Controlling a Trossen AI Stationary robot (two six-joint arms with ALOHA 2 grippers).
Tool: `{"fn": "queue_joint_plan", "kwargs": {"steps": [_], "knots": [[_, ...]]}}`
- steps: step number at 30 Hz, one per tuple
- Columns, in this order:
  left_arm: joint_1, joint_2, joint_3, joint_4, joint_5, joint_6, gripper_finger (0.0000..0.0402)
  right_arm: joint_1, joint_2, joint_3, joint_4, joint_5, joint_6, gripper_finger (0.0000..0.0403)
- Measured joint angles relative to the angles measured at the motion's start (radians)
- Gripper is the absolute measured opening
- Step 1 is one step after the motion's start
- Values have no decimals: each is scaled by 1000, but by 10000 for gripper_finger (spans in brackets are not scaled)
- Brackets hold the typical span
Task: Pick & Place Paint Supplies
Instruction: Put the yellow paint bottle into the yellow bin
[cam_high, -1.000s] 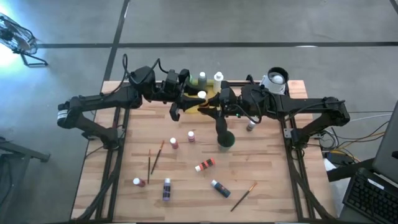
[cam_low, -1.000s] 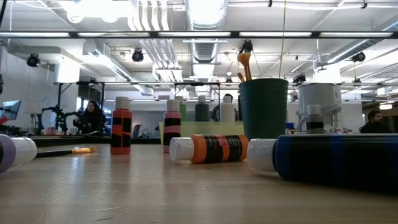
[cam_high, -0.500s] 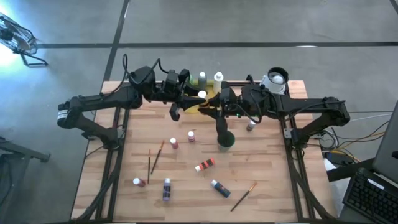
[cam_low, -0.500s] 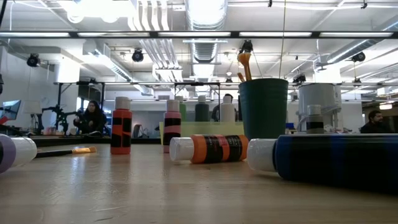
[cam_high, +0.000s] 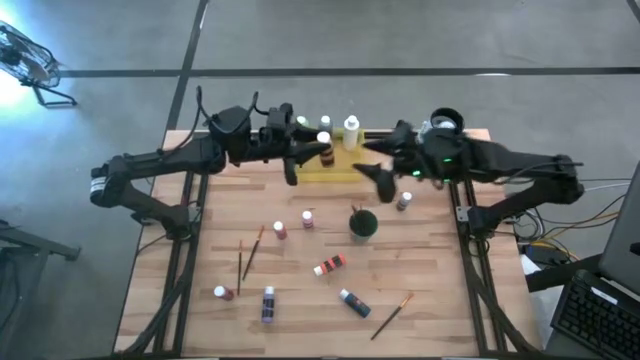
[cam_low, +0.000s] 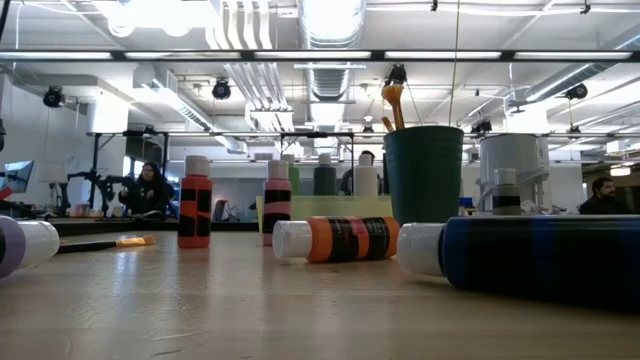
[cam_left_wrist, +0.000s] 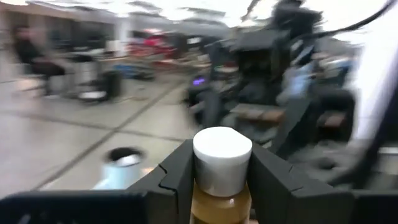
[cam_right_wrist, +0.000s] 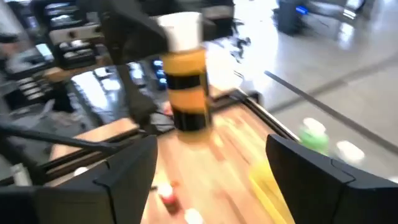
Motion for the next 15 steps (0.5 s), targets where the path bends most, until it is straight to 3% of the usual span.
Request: {"fn": "queue_joint_plan", "kwargs": {"steps": [4, 9, 12, 15], "knots": [[1, -2, -4, -82, -228, 75, 121, 33, -107, -1, -177, 133, 90, 292], [4, 18, -31, -106, -518, 143, 121, 128, -233, -51, -341, 390, 120, 249], [19, 49, -40, -100, -587, 144, 121, 152, -313, -105, -347, 445, 75, 208], [39, 99, -42, -98, -592, 113, 121, 151, -389, -165, -352, 458, 50, 162]]}}
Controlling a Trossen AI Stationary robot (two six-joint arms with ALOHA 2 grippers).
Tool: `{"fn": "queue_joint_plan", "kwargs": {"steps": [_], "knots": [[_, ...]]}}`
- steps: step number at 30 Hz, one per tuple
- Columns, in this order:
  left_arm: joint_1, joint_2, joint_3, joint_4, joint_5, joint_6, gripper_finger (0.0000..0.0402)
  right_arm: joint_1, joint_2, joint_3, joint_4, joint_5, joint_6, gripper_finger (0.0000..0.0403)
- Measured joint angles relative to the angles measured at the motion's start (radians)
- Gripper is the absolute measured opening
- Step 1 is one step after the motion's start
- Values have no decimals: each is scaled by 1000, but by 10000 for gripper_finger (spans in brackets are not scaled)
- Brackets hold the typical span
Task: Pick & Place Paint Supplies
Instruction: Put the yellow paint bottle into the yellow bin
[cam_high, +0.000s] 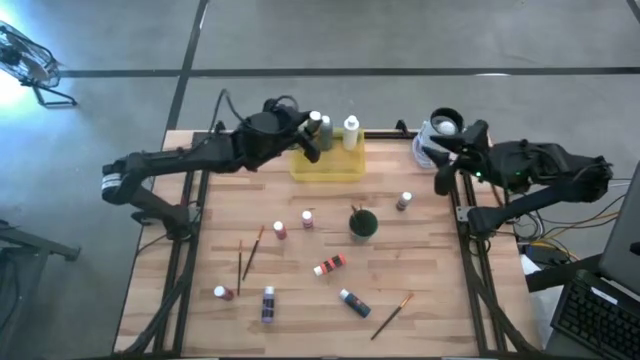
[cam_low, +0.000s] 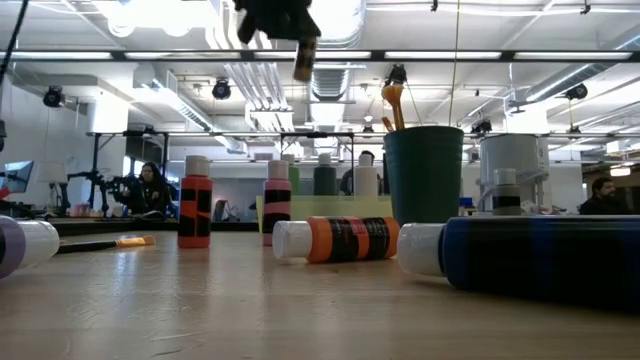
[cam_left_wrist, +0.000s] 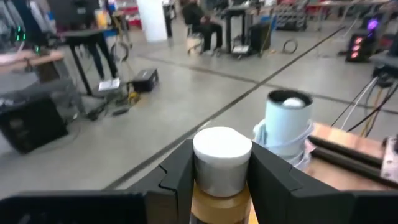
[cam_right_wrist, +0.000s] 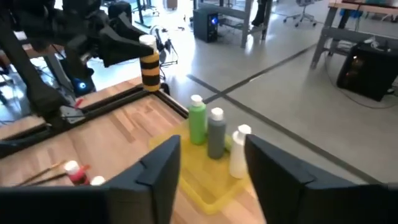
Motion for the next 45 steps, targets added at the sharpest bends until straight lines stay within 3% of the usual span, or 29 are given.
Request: {"fn": "queue_joint_plan", "kwargs": {"steps": [6, 12, 19, 23, 31, 36, 45], "knots": [[19, 102, -2, 21, -81, -20, 121, 0, -164, -110, 2, 35, 10, 72], [21, 165, -116, 300, -154, -10, 121, 0, -289, -200, 66, 52, 1, 15], [43, 222, -365, 687, -235, -6, 121, 0, -388, -255, 68, 83, -8, 19], [62, 292, -426, 734, -267, -55, 121, 0, -429, -283, 68, 124, -6, 27], [54, 461, -360, 810, -282, -50, 121, -1, -478, -324, 66, 132, -2, 32], [38, 516, -337, 823, -423, -91, 121, 0, -483, -323, 55, 132, -7, 28], [36, 615, -259, 823, -497, -128, 121, -1, -482, -329, 47, 155, -36, 31]]}}
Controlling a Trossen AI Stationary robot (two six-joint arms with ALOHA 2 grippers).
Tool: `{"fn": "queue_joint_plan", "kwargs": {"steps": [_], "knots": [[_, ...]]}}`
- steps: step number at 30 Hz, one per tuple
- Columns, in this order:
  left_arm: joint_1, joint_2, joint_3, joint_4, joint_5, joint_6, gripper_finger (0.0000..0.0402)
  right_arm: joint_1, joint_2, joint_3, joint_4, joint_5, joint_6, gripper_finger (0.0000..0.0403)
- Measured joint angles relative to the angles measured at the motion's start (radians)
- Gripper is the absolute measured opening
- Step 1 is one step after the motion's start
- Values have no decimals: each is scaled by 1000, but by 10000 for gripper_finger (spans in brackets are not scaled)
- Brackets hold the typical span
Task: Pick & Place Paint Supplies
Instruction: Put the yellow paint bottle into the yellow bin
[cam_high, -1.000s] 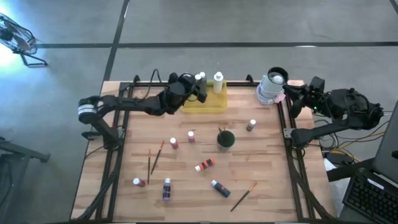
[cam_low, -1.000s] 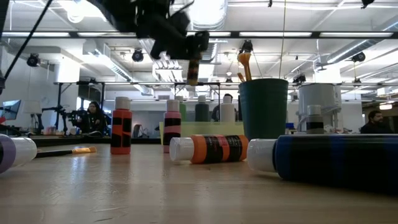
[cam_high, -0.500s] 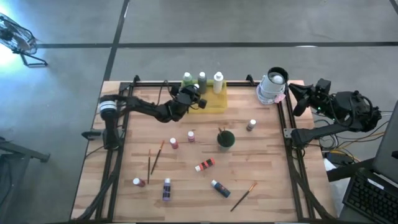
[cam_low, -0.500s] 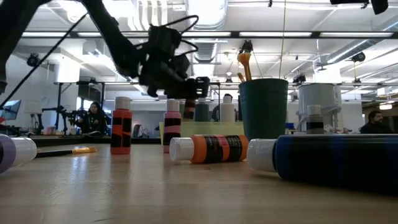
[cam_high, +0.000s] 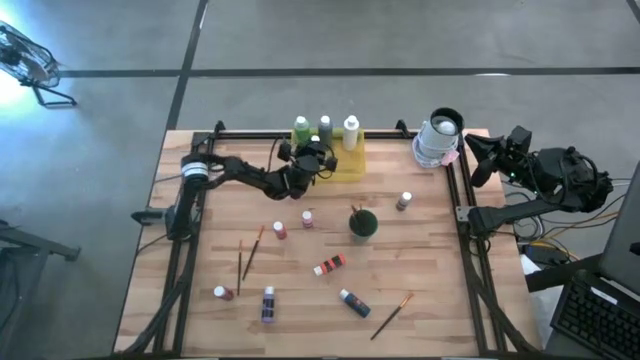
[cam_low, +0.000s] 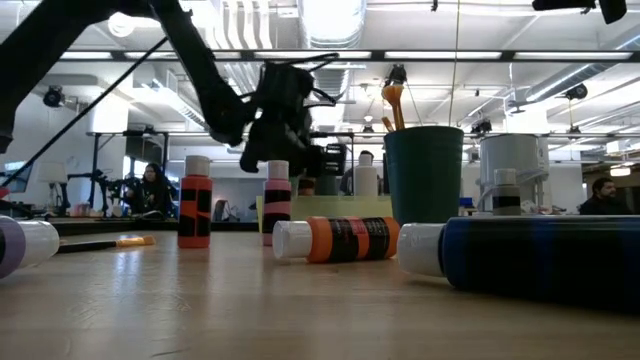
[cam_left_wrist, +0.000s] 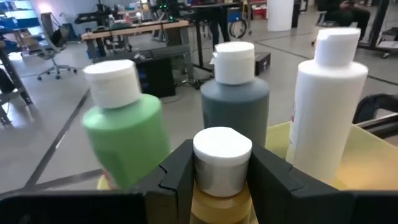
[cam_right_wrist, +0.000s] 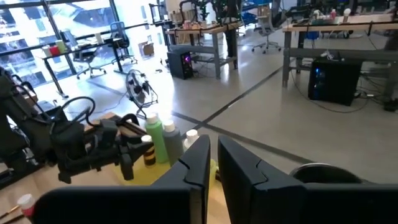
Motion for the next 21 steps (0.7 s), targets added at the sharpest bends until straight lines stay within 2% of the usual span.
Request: {"fn": "queue_joint_plan", "kwargs": {"steps": [6, 10, 13, 21], "knots": [[0, 75, 82, 0, -15, 2, 121, 0, 0, -3, 0, -7, 4, 39], [5, 114, 115, -8, -34, -11, 121, 0, -1, -3, 0, -52, 4, 37], [14, 117, 123, -1, -85, -21, 121, 0, -1, -3, -1, -76, 8, 30], [46, 114, 120, -8, -99, -45, 121, 0, -2, -3, -7, -81, 7, 12]]}}
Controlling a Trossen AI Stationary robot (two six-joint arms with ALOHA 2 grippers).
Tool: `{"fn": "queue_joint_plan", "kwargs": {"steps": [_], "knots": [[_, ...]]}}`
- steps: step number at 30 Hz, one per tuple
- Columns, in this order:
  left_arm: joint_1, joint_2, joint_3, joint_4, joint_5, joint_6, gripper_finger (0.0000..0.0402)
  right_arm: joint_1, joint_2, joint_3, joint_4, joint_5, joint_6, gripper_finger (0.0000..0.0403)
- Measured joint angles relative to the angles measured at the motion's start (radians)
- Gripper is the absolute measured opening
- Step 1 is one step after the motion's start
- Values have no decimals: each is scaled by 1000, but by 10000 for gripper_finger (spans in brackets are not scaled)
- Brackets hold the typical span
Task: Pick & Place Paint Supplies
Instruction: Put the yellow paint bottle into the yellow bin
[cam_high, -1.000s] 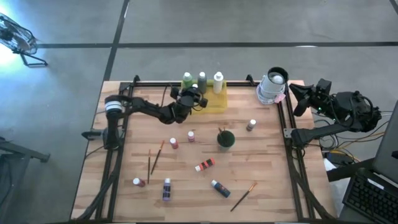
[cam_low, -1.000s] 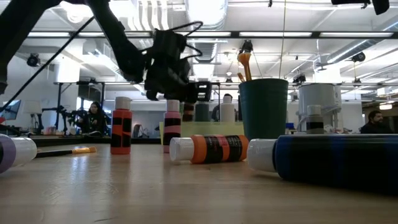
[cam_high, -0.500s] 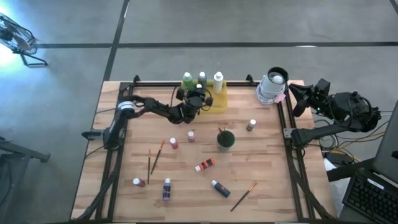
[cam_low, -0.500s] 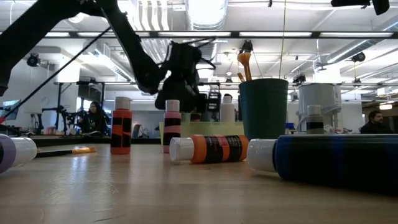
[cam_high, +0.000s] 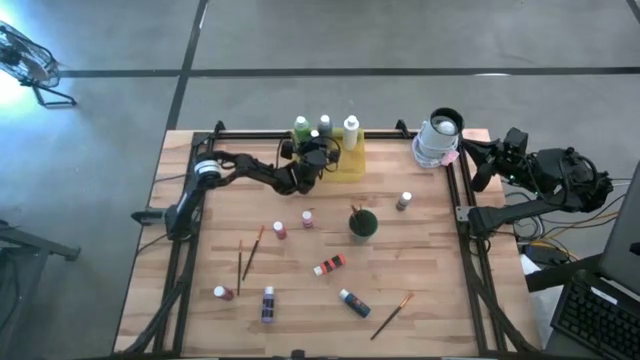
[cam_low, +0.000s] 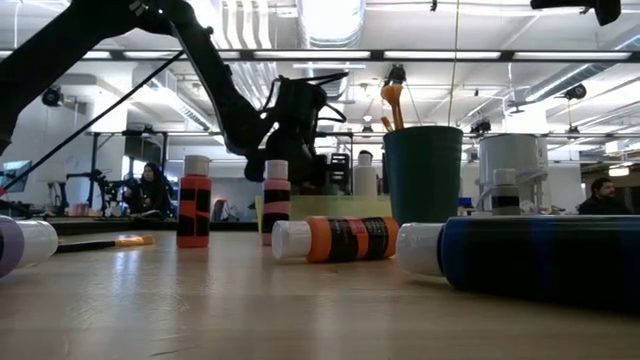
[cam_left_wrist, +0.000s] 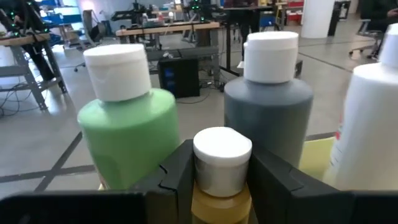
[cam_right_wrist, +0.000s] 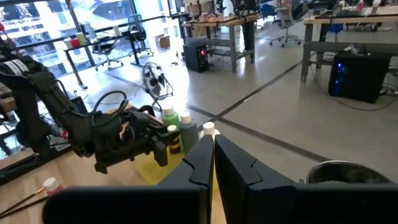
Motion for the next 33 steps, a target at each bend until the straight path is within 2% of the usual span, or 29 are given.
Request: {"fn": "queue_joint_plan", "kwargs": {"steps": [6, 12, 28, 33], "knots": [[6, 0, -2, -31, 14, -44, 121, 0, 0, 0, 0, -2, 0, 15], [12, 0, 10, -59, 70, -59, 121, 0, 0, 0, 0, -2, 3, 24], [13, -2, 13, -80, 62, -78, 121, 0, 0, 0, -20, -6, 4, 9], [13, -3, 11, -79, 31, -90, 121, 0, 0, 0, -20, -6, 4, 9]]}}
